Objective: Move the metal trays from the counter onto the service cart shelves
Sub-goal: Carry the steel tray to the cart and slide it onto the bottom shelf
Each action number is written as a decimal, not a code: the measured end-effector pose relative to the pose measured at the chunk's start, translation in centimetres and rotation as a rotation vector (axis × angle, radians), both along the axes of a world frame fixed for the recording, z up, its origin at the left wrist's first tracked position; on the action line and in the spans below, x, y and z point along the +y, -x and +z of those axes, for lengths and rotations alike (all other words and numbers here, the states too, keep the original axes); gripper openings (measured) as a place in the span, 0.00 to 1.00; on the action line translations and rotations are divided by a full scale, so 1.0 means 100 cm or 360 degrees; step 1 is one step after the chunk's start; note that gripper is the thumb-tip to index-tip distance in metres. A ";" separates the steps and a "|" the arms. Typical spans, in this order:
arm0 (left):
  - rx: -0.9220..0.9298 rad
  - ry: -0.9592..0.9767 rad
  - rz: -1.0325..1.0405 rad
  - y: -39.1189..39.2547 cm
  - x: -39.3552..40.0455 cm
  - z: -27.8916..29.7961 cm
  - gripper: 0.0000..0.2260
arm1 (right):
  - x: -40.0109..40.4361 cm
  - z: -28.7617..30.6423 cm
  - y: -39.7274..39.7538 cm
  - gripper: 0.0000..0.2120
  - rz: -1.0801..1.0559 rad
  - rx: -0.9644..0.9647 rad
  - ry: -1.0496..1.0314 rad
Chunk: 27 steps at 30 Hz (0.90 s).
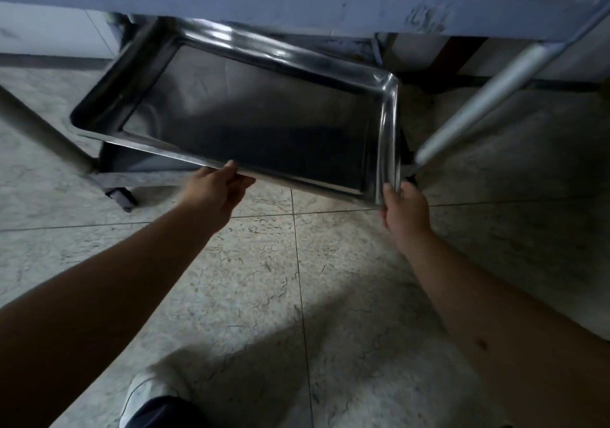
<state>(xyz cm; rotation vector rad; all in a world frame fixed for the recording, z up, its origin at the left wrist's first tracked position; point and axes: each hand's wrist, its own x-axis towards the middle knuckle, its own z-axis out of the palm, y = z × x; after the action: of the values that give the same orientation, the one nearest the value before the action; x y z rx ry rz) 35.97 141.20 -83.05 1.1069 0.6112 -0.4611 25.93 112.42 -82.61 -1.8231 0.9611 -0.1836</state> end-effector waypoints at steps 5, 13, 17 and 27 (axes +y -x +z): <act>0.0063 0.0082 0.0100 -0.002 -0.022 0.004 0.06 | 0.038 -0.019 -0.009 0.07 -0.0565 -0.0326 -0.0600; 0.0137 0.0227 0.0004 -0.021 -0.034 -0.001 0.14 | 0.027 -0.026 -0.054 0.05 -0.0631 -0.0498 -0.0819; 0.0280 0.0146 -0.0019 -0.029 -0.048 -0.005 0.12 | 0.000 -0.036 -0.076 0.12 -0.0528 -0.0290 -0.0731; 0.0266 -0.0116 -0.0118 -0.047 -0.064 -0.016 0.08 | -0.027 -0.046 -0.110 0.11 -0.0525 -0.0021 -0.0827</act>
<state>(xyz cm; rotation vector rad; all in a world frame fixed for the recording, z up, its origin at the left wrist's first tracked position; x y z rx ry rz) 40.65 134.79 -84.68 1.1705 0.7398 -0.6034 36.89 109.68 -87.19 -1.1851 1.1712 -0.1315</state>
